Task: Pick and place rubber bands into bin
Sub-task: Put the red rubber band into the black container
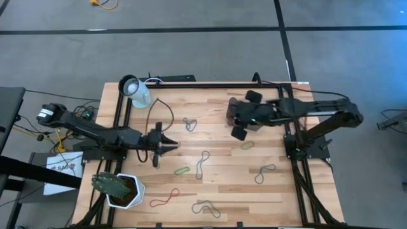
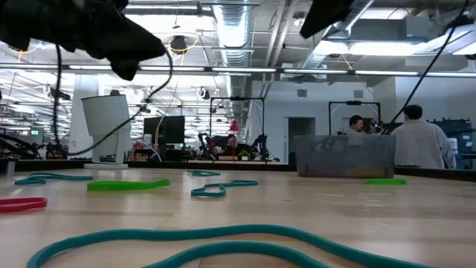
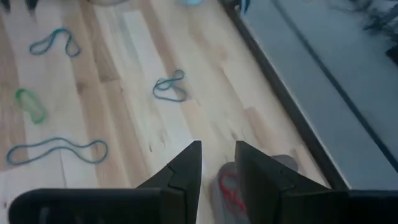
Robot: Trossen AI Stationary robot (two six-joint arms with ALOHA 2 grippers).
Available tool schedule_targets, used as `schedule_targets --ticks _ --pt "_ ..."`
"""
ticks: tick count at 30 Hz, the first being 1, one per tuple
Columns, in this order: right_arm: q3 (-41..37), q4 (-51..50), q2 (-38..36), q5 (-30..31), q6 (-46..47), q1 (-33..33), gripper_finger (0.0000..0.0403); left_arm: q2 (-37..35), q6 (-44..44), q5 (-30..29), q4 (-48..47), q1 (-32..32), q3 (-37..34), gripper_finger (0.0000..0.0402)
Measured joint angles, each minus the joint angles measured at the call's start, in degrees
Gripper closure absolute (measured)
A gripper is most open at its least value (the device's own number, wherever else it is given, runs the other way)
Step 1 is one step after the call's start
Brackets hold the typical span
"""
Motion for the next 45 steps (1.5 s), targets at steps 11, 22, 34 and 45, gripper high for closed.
schedule_targets --ticks 11,22,34,45 --pt "-13.07 1.33 -8.13 5.46 8.33 9.96 0.0310 20.52 1.26 15.69 -25.27 -2.20 15.71 0.0326" --pt "-25.35 13.39 -7.89 11.04 17.18 16.67 0.0310 40.06 -4.13 27.44 -53.59 -7.48 38.00 0.0326" --pt "-31.95 28.04 -7.65 14.66 16.78 22.90 0.0310 48.07 -15.81 17.21 -54.90 -15.05 44.06 0.0326" --pt "-31.95 31.09 -7.65 16.75 17.11 29.21 0.0311 50.08 -19.42 15.03 -56.23 -16.45 43.74 0.0326"
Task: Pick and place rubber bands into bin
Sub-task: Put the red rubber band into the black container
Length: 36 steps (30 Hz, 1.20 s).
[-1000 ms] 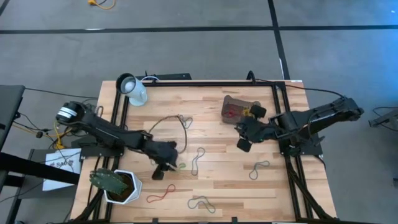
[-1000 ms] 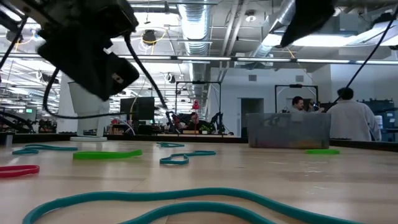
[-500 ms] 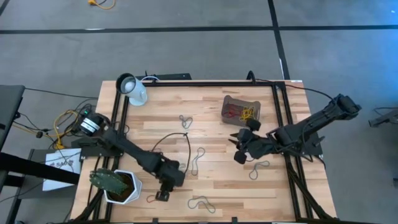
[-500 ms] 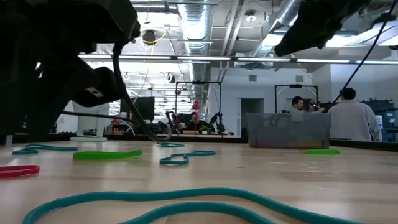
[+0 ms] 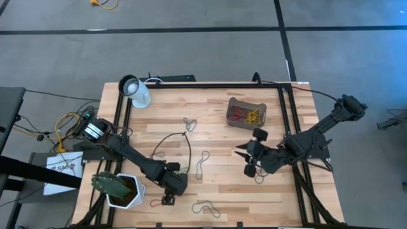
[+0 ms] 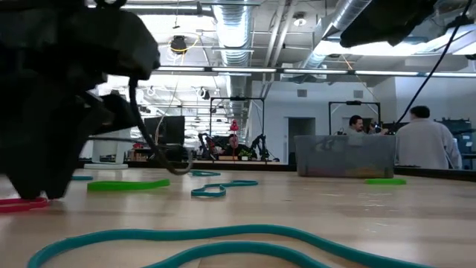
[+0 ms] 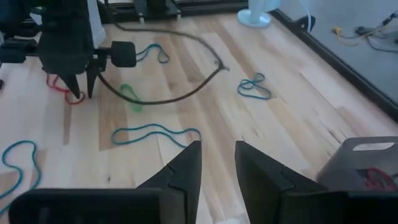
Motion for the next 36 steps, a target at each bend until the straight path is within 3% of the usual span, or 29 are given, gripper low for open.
schedule_targets --ticks 14,21,24,31,36 --pt "0.02 0.87 0.00 1.24 -0.39 0.78 0.0310 3.71 -2.08 -2.78 -0.74 -1.81 0.58 0.0330" --pt "0.02 0.95 0.00 1.22 -0.39 0.75 0.0310 3.90 1.86 -9.45 -2.12 -3.06 2.18 0.0394" --pt "0.02 0.94 0.00 1.22 -0.39 0.75 0.0310 3.20 3.65 -11.67 -5.73 -3.13 4.59 0.0396" --pt "0.02 0.95 0.00 1.20 -0.42 0.75 0.0310 -0.11 9.57 -23.45 -24.87 -0.61 16.89 0.0401" --pt "0.02 1.62 0.00 1.20 -0.46 0.13 0.0310 -0.53 19.62 -38.65 -29.12 6.32 27.13 0.0401"
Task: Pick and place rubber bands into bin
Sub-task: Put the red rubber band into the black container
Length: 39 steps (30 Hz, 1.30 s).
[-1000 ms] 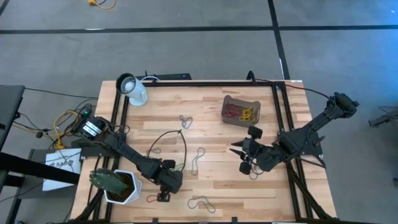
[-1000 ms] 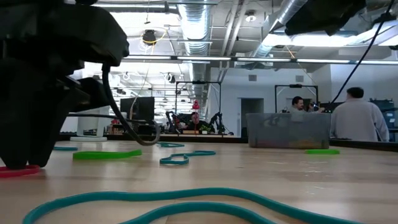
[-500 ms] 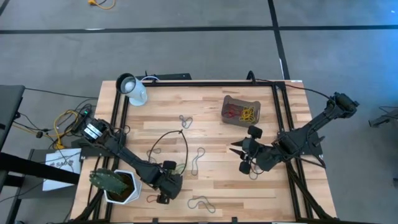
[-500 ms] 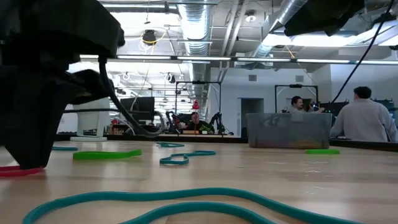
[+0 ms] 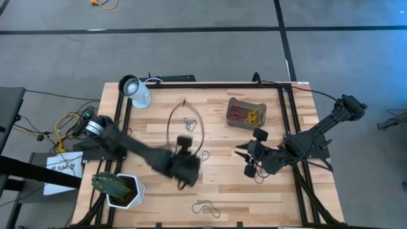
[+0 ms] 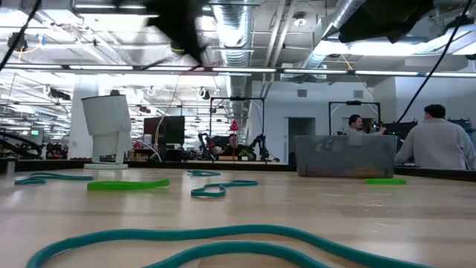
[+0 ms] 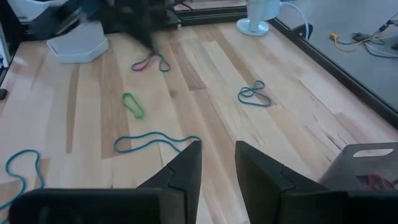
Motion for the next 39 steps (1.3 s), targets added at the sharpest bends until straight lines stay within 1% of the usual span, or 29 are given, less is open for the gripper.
schedule_targets --ticks 1,3,5,7,10,11,13,14,17,19,21,22,24,25,28,30,35,39 --pt "0.00 0.05 0.00 0.01 0.00 -0.07 0.0310 -0.01 3.33 -1.00 1.35 1.82 1.46 0.0401" --pt "0.00 0.05 0.00 0.09 0.00 -0.07 0.0310 -0.01 10.56 -0.51 6.74 6.00 3.59 0.0401" --pt "0.00 0.05 0.00 0.09 -0.02 -0.03 0.0310 -0.01 18.14 2.77 13.84 10.62 4.99 0.0401" --pt "0.00 0.05 0.00 0.11 -0.11 0.04 0.0310 -0.03 26.06 8.33 22.83 15.66 5.21 0.0401" --pt "0.00 0.07 -0.02 0.12 -2.03 0.07 0.0310 0.40 32.49 20.85 35.37 23.21 5.20 0.0401" --pt "0.00 0.05 -0.02 0.11 -2.81 0.18 0.0310 0.51 33.00 25.32 38.30 25.70 5.20 0.0401" --pt "0.00 -0.08 -0.03 0.09 -3.05 0.55 0.0310 1.23 32.96 31.23 43.60 30.27 5.22 0.0401" --pt "0.00 -0.33 -0.05 0.07 -3.21 0.70 0.0310 1.63 32.90 32.94 46.07 32.37 5.29 0.0401" --pt "0.04 -0.35 -0.68 0.13 -6.07 1.02 0.0310 3.39 32.07 37.09 49.53 38.00 5.27 0.0401" --pt "-0.01 -0.26 -1.10 0.99 -8.49 1.02 0.0310 5.23 29.27 42.64 50.00 41.10 5.22 0.0402" --pt "0.02 0.32 -1.81 1.68 -10.31 0.54 0.0310 8.04 26.62 49.54 53.08 43.19 5.22 0.0401" --pt "0.04 0.61 -1.95 1.77 -11.26 0.07 0.0310 9.61 25.78 51.71 54.97 43.62 5.22 0.0401" --pt "0.02 0.23 -2.03 1.60 -11.89 -0.93 0.0310 12.63 25.04 52.85 58.05 44.07 5.13 0.0401" --pt "0.02 0.23 -2.03 1.55 -11.89 -1.54 0.0310 14.08 25.19 52.41 60.76 44.08 5.18 0.0401" --pt "0.02 -0.58 -1.87 1.44 -11.77 -3.03 0.0310 17.03 25.61 52.00 63.41 44.07 5.28 0.0401" --pt "0.00 -2.32 -1.84 1.30 -10.48 -3.66 0.0310 18.36 24.92 51.64 62.59 44.07 5.29 0.0401" --pt "0.02 -7.24 -1.84 1.29 -6.68 -4.94 0.0310 21.46 24.00 47.82 59.28 43.99 5.23 0.0401" --pt "0.01 -9.30 -1.81 1.26 -5.15 -5.97 0.0310 22.83 25.40 42.87 59.01 43.99 5.22 0.0401"
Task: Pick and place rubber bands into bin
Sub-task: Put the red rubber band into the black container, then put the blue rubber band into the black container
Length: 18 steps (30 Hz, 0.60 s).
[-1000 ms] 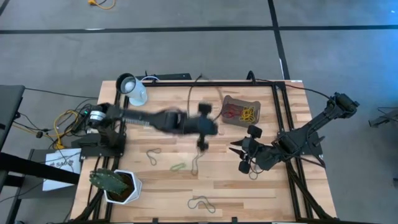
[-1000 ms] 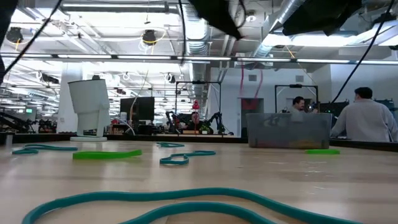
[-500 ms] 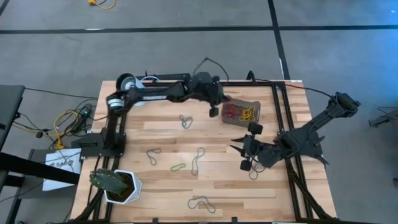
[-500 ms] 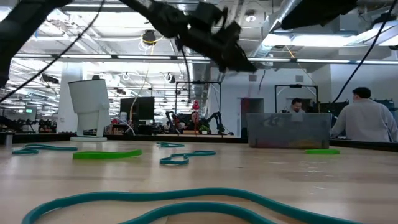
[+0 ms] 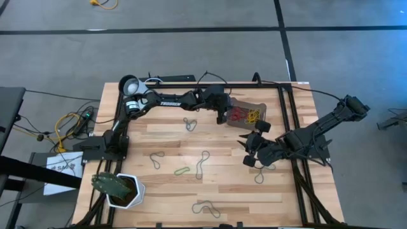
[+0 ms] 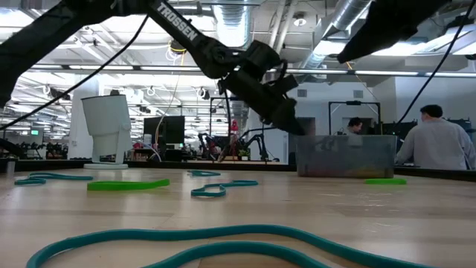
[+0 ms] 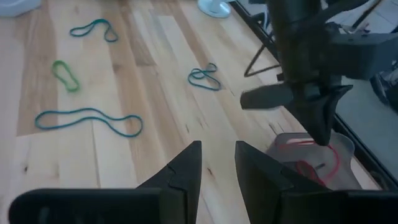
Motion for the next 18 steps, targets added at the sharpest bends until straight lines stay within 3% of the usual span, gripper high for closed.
schedule_targets --ticks 4,13,18 --pt "0.01 -0.18 0.00 0.01 0.71 -1.05 0.0310 0.09 -0.17 -4.03 0.21 -0.02 0.02 0.0397" --pt "0.01 -0.21 0.00 0.01 0.71 -2.98 0.0310 0.06 -0.25 1.71 0.97 -1.22 0.04 0.0368" --pt "0.01 -0.76 0.00 0.03 0.71 -4.16 0.0310 0.06 -0.16 -0.35 0.34 -3.04 0.04 0.0355"
